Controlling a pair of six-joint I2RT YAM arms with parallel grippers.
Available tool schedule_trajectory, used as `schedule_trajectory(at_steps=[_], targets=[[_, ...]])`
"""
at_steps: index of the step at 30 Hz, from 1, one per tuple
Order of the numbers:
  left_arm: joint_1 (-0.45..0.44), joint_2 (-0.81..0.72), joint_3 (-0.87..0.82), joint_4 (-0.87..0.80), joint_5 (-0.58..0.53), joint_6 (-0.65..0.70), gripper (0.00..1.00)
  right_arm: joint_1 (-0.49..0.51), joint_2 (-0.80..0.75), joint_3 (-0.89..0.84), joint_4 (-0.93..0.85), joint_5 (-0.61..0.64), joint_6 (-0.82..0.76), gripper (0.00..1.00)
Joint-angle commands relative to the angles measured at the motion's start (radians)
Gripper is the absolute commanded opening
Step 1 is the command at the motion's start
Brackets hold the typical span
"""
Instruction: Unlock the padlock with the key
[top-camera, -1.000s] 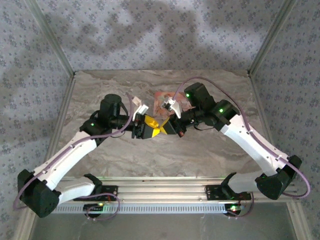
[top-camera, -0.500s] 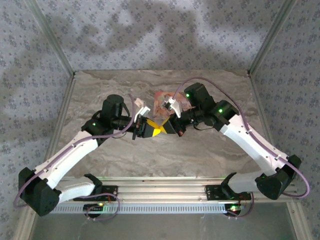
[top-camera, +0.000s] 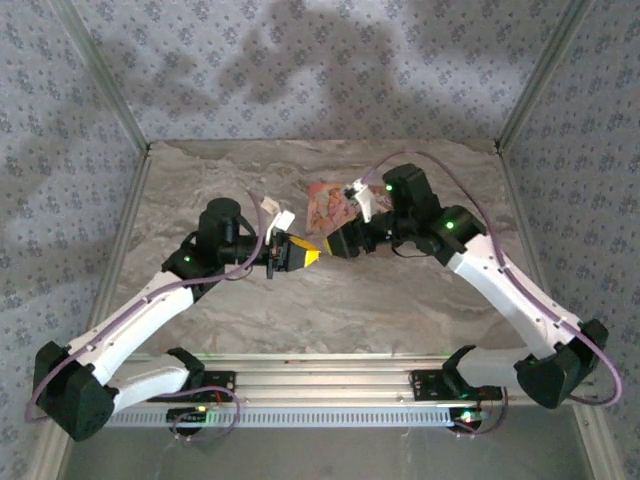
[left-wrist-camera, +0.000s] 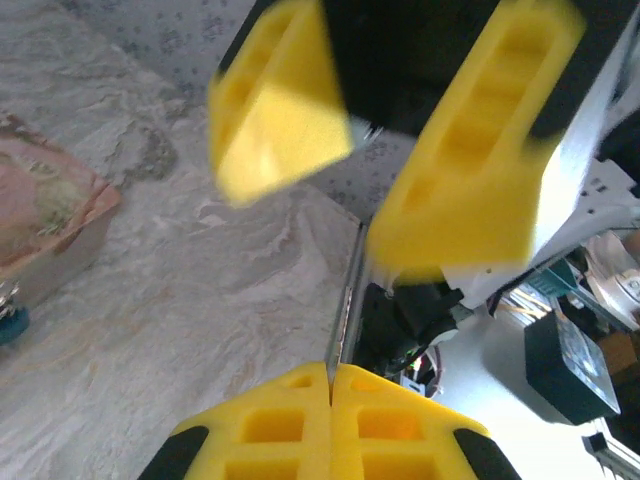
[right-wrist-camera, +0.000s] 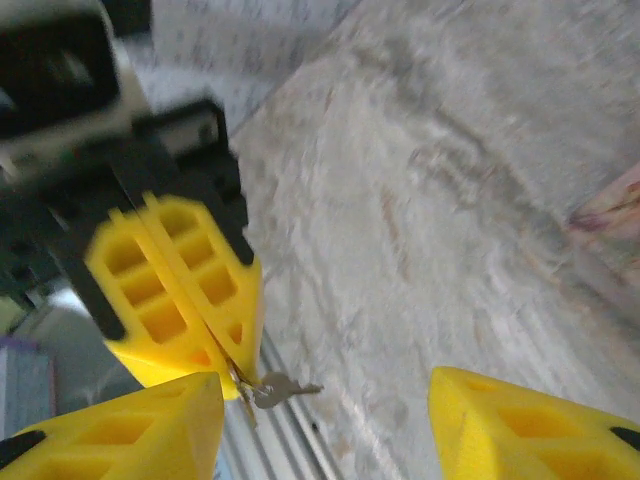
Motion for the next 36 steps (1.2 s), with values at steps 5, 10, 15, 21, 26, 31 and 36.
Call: schedule_trajectory(at_steps=[5,10,15,21,26,31,36], targets=[[0.003,-0.060,-0.072,0.178,-0.116,-0.154,0.00,-0.065,-0.167,-0.208,0.381,0.070,0.294,0.58],[0.001,-0.068,-0.084,0.243,-0.128,-0.200,0.00,-0.020,-0.186,-0.292,0.506,0.084,0.366,0.59],[-0.007,-0.066,-0.075,0.273,-0.108,-0.231,0.00,0.049,-0.149,-0.319,0.584,0.103,0.377,0.58],[-0.011,-0.074,-0.077,0.292,-0.096,-0.257,0.00,0.077,-0.097,-0.300,0.617,0.093,0.381,0.45],[-0.011,-0.088,-0.078,0.298,-0.104,-0.271,0.00,0.080,-0.084,-0.294,0.633,0.081,0.389,0.25],[-0.011,-0.087,-0.071,0.304,-0.107,-0.300,0.00,0.085,-0.084,-0.304,0.668,0.050,0.405,0.15],[-0.010,-0.080,-0.066,0.332,-0.107,-0.335,0.00,0.092,-0.080,-0.317,0.694,0.043,0.434,0.28]])
